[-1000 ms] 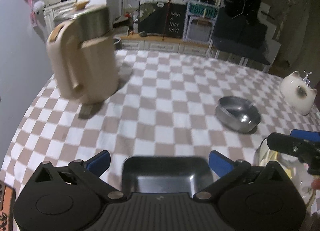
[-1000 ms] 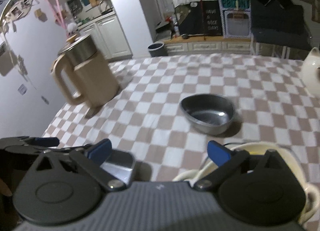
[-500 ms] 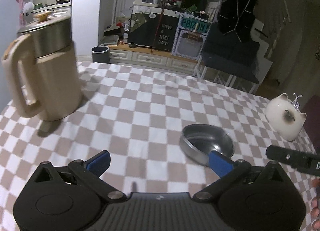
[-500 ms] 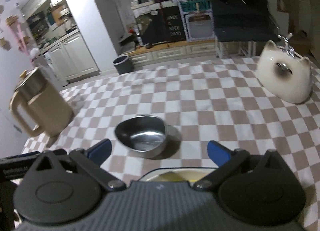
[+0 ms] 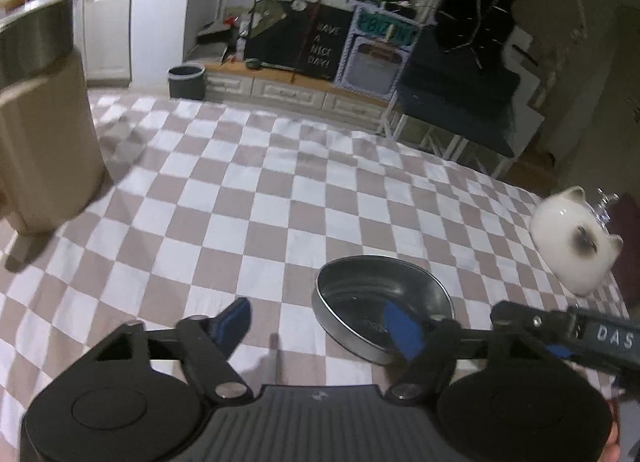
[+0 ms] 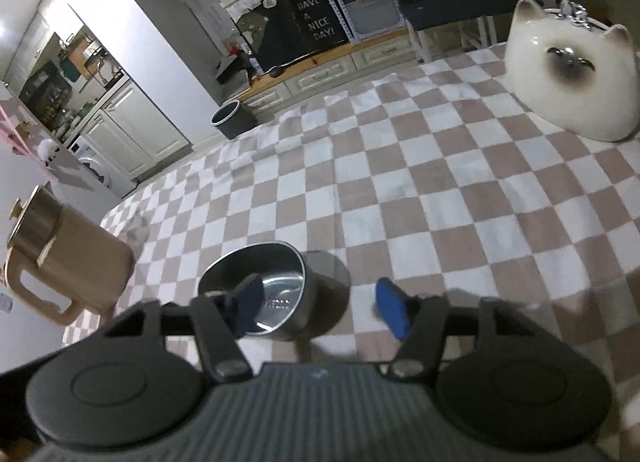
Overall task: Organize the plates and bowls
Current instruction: 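Move both grippers to the rim of the oval steel bowl, then close both grippers on the oval steel bowl rim, then lift and carry the oval bowl with both grippers to the trays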
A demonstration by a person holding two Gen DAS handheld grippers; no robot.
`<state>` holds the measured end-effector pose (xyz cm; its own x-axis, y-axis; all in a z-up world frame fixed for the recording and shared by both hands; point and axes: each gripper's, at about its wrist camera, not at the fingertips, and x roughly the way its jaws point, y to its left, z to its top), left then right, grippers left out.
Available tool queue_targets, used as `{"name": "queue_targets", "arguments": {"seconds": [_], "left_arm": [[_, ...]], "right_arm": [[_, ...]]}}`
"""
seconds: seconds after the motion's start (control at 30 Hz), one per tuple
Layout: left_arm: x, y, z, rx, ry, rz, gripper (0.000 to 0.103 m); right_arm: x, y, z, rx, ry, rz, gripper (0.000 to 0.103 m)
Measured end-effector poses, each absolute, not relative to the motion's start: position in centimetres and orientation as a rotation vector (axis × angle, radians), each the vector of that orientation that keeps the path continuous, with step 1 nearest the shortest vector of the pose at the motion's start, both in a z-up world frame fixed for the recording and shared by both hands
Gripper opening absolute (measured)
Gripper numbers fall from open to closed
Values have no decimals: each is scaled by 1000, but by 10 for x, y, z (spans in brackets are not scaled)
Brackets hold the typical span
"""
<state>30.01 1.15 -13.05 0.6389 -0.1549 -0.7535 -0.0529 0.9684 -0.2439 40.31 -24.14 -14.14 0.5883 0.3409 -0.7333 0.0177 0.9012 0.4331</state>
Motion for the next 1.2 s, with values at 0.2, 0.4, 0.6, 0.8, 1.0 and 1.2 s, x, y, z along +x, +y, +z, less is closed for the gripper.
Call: {"name": "queue_targets", "arguments": {"seconds": [0.2,0.4,0.6,0.8,1.0,1.2], "left_arm": [[315,9,-146,-296,891,-92,62],[325,1,-154,-291,886,-100,54],[332,2,-162,-303,922,-82,24],[332,7,-164,-324,923,-66,16],[331,8,-158,-298,905,-80,10],[320,9,-139,-280,865,-92,9]], "right_arm": [[415,-233,-154,447,959,227,44],[425,-219,-157,407,971,235,31],[431,-215,-158,377,980,228,25],[431,-211,-166,397,995,258,20],[426,-207,-163,350,992,255,14],[418,-210,-151,343,961,258,8]]}}
